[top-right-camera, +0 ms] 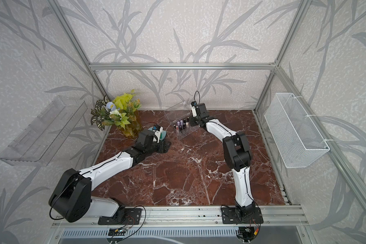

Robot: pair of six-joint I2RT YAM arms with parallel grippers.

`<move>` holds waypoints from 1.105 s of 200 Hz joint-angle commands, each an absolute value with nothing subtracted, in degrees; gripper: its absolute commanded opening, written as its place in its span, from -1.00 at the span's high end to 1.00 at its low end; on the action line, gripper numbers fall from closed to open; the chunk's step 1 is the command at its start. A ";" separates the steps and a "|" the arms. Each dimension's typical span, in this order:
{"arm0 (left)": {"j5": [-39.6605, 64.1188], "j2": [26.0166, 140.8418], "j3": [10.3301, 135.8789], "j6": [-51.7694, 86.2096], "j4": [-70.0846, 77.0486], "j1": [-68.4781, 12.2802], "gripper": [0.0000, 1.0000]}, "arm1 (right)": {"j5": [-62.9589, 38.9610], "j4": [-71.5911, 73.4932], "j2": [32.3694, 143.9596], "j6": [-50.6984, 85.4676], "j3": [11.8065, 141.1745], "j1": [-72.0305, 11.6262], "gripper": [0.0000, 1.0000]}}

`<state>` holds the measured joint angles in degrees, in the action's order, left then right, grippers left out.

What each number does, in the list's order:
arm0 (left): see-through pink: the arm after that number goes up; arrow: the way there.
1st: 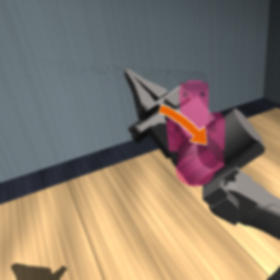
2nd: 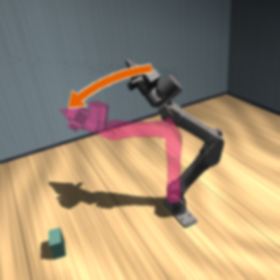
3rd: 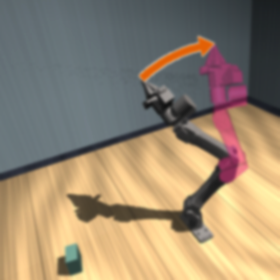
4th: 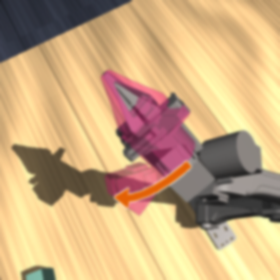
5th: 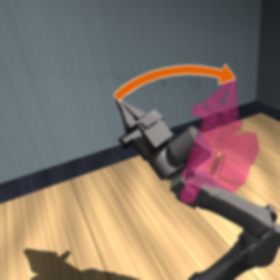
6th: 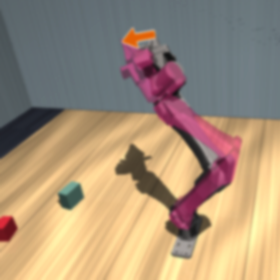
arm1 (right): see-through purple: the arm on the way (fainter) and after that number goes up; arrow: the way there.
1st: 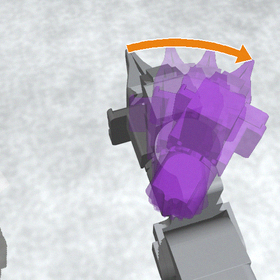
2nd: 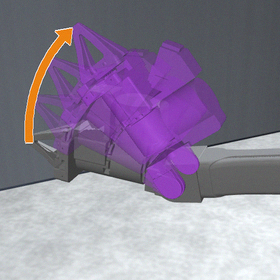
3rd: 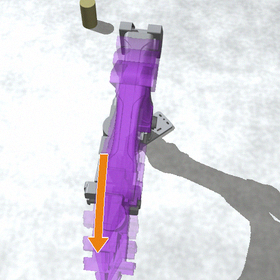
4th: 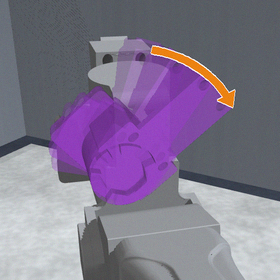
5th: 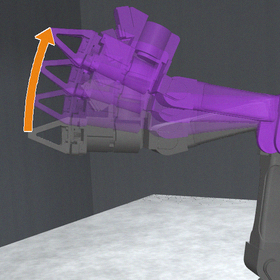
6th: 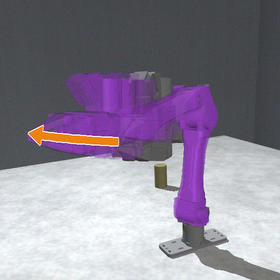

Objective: Arrange the lipsticks in the organizer
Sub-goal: Place the lipstick in the storage box.

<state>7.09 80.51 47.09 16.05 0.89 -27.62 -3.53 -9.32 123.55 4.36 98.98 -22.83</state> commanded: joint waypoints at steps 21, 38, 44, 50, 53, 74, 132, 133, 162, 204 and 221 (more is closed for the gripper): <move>6.24 80.94 48.08 15.12 0.88 -27.36 -0.49 | -4.30 -9.77 125.26 3.27 101.60 -22.84 0.81; 6.34 81.05 48.18 15.21 0.96 -27.41 -0.49 | -4.52 -9.75 125.96 3.16 101.94 -22.81 0.81; 6.33 81.05 48.16 15.21 0.94 -27.39 -0.50 | -4.65 -9.73 126.23 3.18 102.11 -22.78 0.81; 6.33 81.06 48.17 15.21 0.96 -27.37 -0.49 | -4.67 -9.76 126.50 3.08 102.36 -22.81 0.81; 6.33 81.07 48.18 15.21 0.89 -27.42 -0.50 | -4.66 -9.83 126.62 3.08 102.50 -22.85 0.81; 6.10 81.10 48.08 15.12 0.87 -27.42 -0.49 | -4.64 -9.85 127.37 2.81 103.16 -22.83 0.81; 6.31 81.50 48.19 15.12 0.94 -27.40 -0.49 | -4.22 -10.62 128.82 1.96 104.11 -22.72 0.81; 6.27 81.49 48.18 15.12 0.95 -27.37 -0.49 | -4.22 -10.63 128.88 1.94 104.13 -22.74 0.81; 6.24 81.36 48.16 15.12 0.88 -27.42 -0.49 | -3.77 -11.13 129.45 1.52 104.32 -22.60 0.81; 6.25 81.16 48.16 15.12 0.86 -27.42 -0.50 | -2.97 -12.22 129.57 0.88 103.85 -22.62 0.82; 6.31 81.14 48.08 15.12 0.87 -27.42 -0.50 | -2.69 -12.24 128.78 0.71 102.58 -22.65 0.82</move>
<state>7.03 80.86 47.09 16.05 0.89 -27.62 -3.68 -9.76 129.19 1.61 102.50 -22.81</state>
